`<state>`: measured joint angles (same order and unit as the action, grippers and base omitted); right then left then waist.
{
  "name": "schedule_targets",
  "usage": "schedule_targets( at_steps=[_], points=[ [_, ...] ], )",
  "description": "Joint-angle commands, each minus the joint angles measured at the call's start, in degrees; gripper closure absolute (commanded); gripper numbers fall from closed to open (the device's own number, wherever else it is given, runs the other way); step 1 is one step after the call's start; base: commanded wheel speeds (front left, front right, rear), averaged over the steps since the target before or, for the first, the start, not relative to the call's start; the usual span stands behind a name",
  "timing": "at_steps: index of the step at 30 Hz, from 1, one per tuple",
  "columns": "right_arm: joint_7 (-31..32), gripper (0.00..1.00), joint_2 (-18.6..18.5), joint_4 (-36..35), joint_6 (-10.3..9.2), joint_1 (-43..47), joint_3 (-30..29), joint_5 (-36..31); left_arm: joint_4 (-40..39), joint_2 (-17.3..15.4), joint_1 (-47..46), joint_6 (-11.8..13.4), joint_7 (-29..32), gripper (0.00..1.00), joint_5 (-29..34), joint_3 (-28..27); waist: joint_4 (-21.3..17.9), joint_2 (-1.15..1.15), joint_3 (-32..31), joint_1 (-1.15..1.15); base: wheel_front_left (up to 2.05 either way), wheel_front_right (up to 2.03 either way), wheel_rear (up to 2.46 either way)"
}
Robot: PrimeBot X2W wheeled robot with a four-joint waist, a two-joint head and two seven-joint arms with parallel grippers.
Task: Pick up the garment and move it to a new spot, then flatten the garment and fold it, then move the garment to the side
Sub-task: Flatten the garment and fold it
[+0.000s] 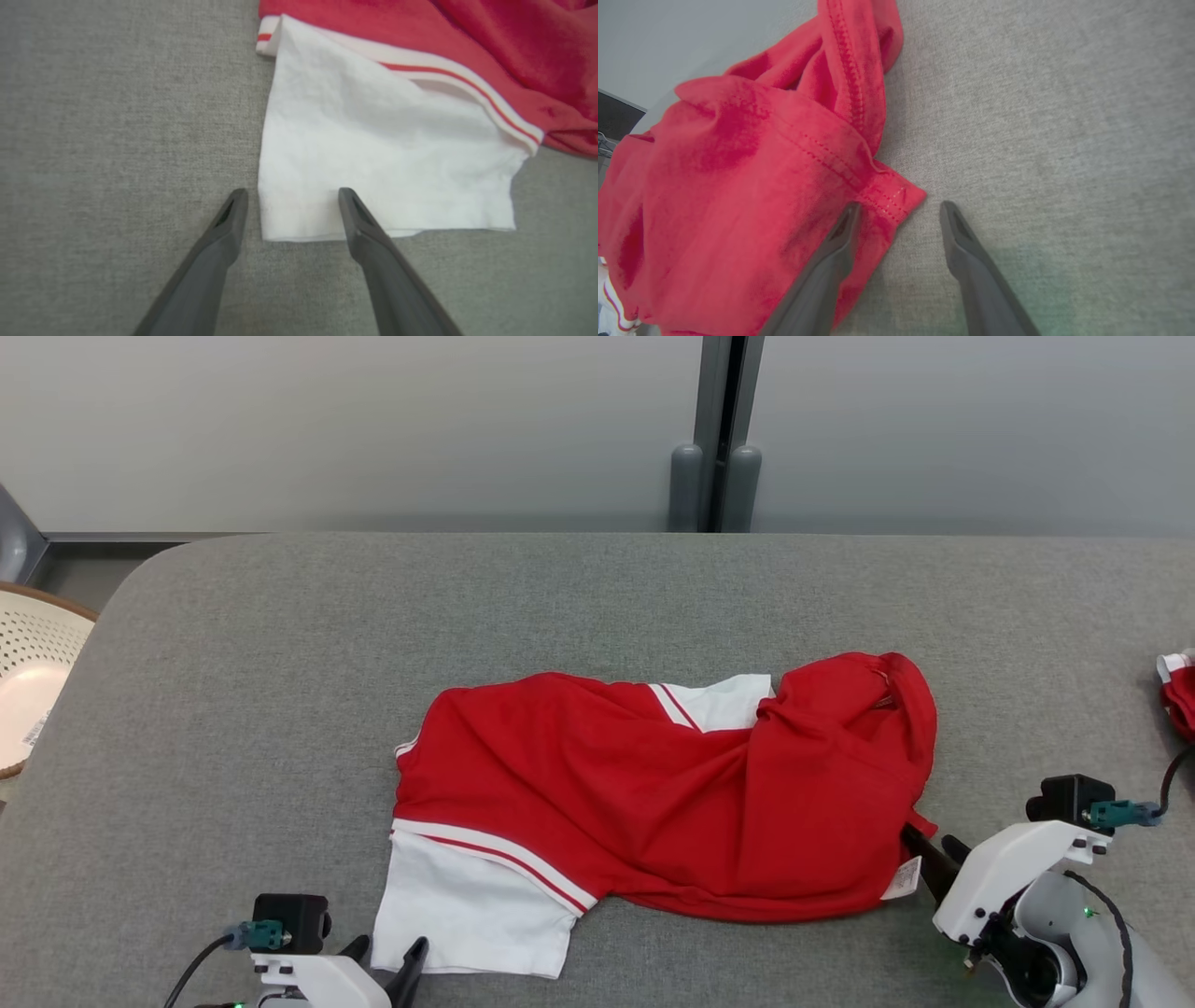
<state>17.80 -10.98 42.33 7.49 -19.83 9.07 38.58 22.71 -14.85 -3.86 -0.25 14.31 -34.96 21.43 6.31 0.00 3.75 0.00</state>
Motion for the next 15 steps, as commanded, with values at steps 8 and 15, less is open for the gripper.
schedule_targets(
  at_steps=[8, 15],
  points=[
    [-1.16, 1.00, 0.00, -1.59, 0.00, 1.20, 2.01, 1.17, 3.50, 0.33, -0.74, -0.85, 2.16, 1.00, -1.08, 1.00, -0.80, 0.00, -0.24, 0.00, 0.00, 0.00, 0.00],
    [-7.24, 1.00, -0.75, -3.97, 0.00, 2.66, 3.03, 2.98, 0.89, -0.51, 0.68, -1.61, -1.83, 1.00, -2.34, -1.05, -1.03, 0.00, -2.74, 0.00, 0.00, 0.00, 0.00]
  ],
)
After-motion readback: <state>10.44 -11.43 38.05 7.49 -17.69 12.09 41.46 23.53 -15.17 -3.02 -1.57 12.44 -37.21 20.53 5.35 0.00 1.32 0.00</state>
